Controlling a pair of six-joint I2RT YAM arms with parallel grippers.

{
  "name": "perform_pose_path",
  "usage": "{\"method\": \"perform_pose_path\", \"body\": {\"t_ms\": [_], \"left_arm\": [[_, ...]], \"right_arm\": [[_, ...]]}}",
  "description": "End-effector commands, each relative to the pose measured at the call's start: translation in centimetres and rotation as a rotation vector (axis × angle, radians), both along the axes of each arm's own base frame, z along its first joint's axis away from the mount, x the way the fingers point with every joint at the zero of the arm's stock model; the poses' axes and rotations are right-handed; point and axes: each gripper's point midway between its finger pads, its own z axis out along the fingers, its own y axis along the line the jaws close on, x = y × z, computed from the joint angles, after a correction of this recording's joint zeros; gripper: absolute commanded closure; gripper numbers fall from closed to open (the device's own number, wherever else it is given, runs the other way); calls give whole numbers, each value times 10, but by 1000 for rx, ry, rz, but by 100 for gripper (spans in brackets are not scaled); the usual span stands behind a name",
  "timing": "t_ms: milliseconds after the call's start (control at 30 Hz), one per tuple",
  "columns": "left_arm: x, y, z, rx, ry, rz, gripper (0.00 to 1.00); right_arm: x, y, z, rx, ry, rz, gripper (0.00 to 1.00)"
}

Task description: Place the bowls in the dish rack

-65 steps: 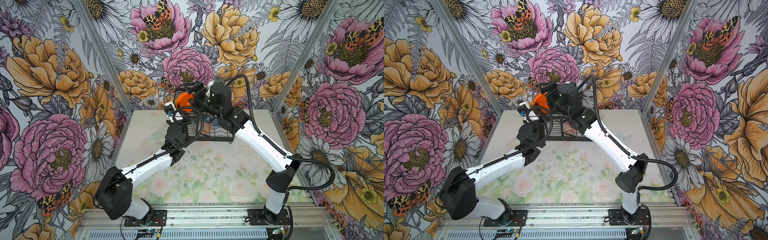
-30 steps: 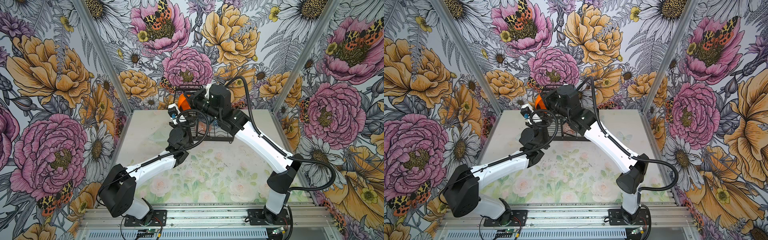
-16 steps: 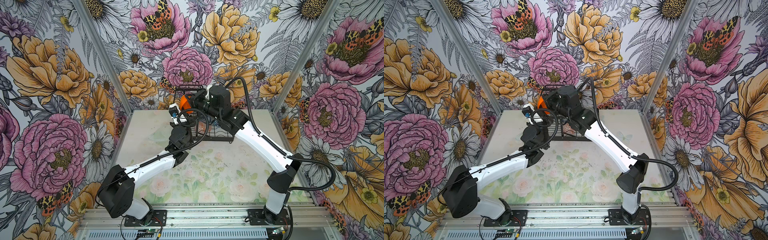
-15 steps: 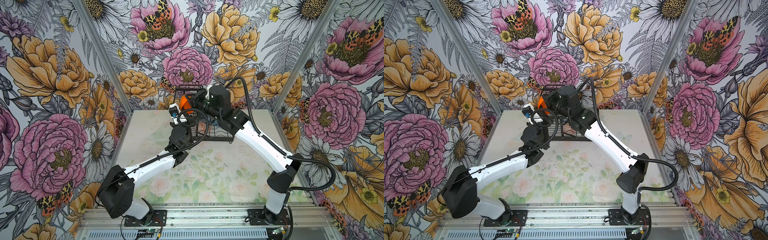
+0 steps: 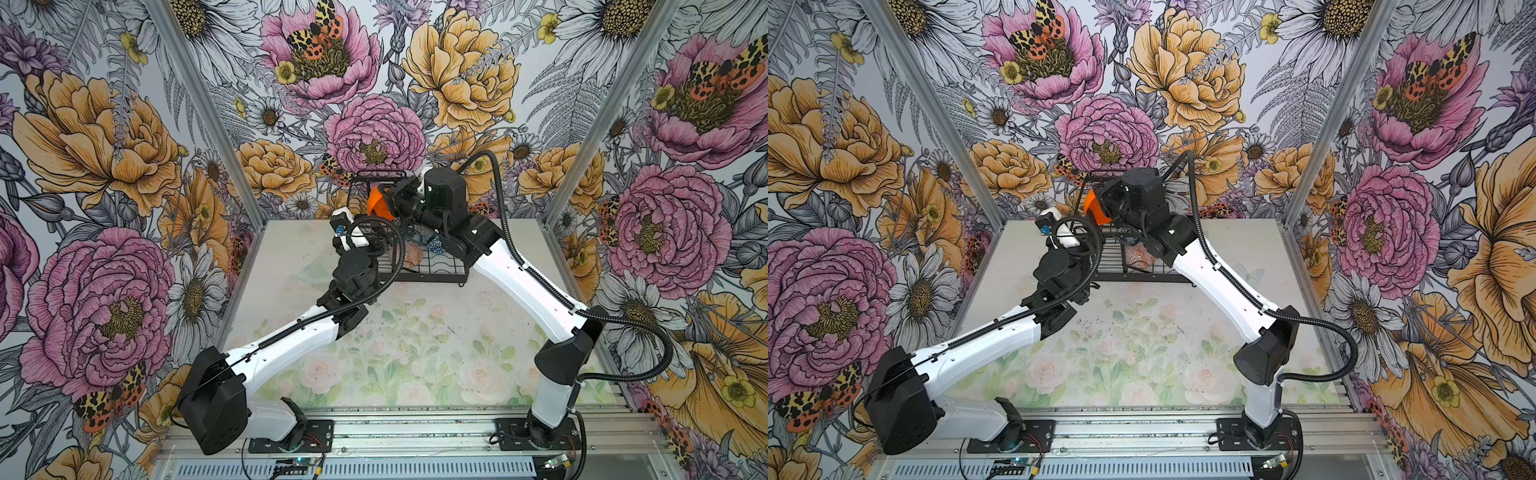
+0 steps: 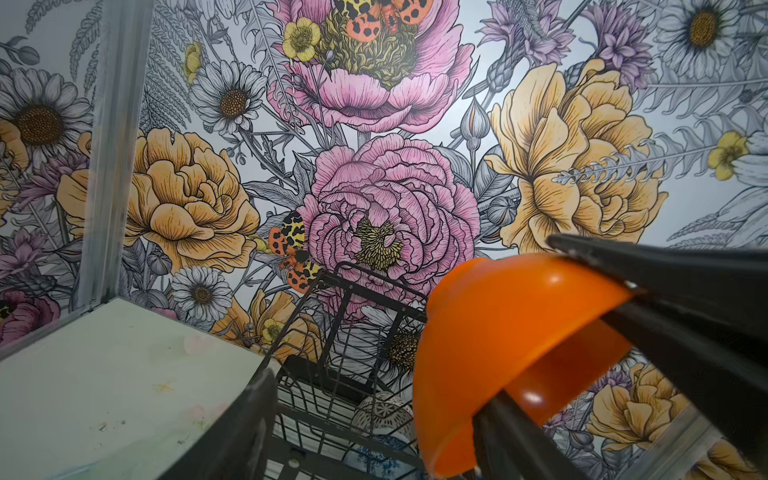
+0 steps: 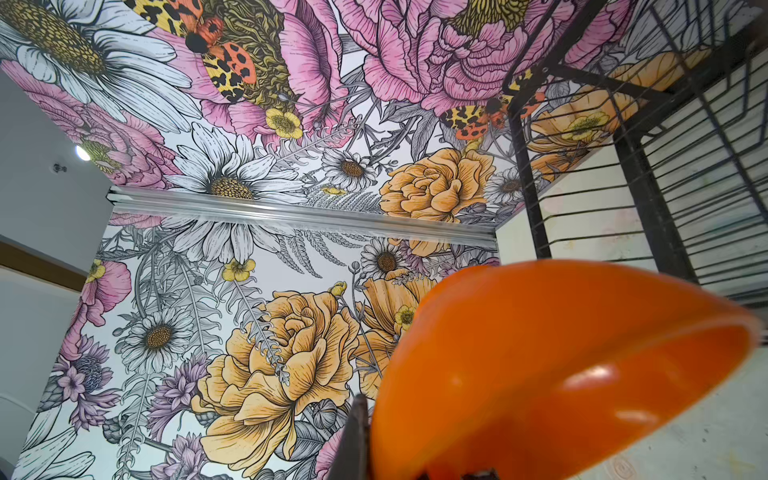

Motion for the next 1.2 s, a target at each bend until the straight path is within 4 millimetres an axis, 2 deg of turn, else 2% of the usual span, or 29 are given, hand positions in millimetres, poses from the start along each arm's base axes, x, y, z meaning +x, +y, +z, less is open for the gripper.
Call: {"method": "perform_pose_path", "body": {"t_ms": [0, 33, 67, 233, 367, 600, 767, 867, 967, 1167], "left_arm": [[-9, -3, -2, -7, 27, -58, 10], [-11, -4, -2, -9, 32, -68, 3], [-14, -4, -3, -11, 38, -80, 1], [-26, -8, -9, -20, 72, -136, 1], [-36, -2, -14, -32, 96, -152, 1], [-42, -1, -23, -40, 159, -205, 1], [-38, -4, -25, -53, 197, -216, 1], [-30, -12, -25, -50, 214, -227, 1], [-21, -18, -26, -51, 247, -221, 1], [-8, -35, -42, -45, 318, -247, 1]], "right_arm": [[5, -11, 23, 23, -59, -36, 100], [6, -12, 22, 22, -59, -39, 100], [7, -14, 22, 20, -59, -42, 100], [12, -24, 19, 6, -60, -70, 100], [14, -37, 19, -47, -98, -99, 100], [12, -74, 6, -152, -138, -186, 100], [11, -110, -5, -180, -144, -254, 100], [13, -133, -15, -185, -146, -288, 100], [18, -153, -29, -164, -143, -318, 100], [23, -190, -60, -69, -178, -398, 100]]}}
